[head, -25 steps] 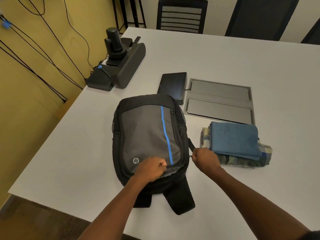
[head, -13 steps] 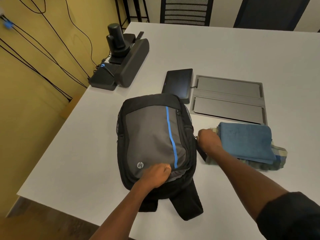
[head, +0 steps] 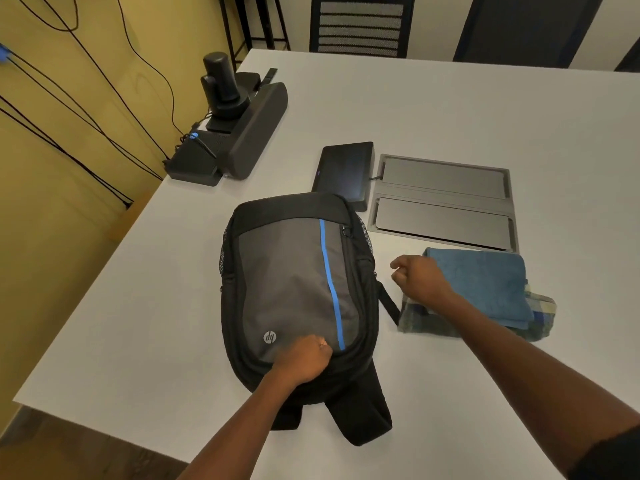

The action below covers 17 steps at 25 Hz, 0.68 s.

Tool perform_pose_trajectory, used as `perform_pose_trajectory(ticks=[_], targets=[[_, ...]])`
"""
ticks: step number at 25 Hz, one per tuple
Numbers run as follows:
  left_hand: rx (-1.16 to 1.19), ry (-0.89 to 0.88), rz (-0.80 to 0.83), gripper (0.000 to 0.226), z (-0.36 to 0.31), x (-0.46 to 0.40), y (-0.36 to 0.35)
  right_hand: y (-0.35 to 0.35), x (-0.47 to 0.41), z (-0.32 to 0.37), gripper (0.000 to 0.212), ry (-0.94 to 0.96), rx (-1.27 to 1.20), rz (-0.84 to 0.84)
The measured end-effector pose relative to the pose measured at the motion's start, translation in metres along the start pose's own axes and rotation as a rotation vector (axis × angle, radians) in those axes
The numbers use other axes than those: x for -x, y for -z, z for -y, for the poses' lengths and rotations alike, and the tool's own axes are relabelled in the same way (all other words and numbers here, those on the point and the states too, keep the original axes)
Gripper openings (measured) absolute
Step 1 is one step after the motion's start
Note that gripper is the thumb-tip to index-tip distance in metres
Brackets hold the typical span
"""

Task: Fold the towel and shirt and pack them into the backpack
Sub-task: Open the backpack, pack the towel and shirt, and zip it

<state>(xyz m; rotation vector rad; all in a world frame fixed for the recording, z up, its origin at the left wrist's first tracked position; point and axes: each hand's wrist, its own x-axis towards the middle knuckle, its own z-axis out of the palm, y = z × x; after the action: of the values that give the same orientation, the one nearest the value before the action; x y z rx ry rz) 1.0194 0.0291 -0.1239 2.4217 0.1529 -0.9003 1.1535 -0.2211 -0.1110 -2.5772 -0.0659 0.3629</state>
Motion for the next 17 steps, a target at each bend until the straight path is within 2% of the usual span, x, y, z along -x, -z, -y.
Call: perform_pose_trajectory(ticks=[8,11,12,14,17], targets=[[0.094,0.075,-0.127,0.031,-0.026,-0.013,-0.013,0.034,0.034,-0.054,0.018,0.037,-0.155,-0.098],[0.285,0.029,-0.192,0.027,-0.055,-0.019,-0.025,0.048,0.031,-0.077,0.017,0.066,-0.185,-0.214],[0.382,0.002,-0.208,0.029,-0.069,-0.021,-0.03,0.056,0.026,-0.087,0.021,0.086,-0.153,-0.25],[0.542,-0.019,-0.163,0.036,-0.103,-0.021,-0.041,0.076,0.008,-0.112,0.043,0.129,-0.014,-0.24],[0.736,0.157,0.164,0.053,-0.151,-0.019,-0.065,0.098,-0.025,-0.144,0.093,0.088,0.23,0.016]])
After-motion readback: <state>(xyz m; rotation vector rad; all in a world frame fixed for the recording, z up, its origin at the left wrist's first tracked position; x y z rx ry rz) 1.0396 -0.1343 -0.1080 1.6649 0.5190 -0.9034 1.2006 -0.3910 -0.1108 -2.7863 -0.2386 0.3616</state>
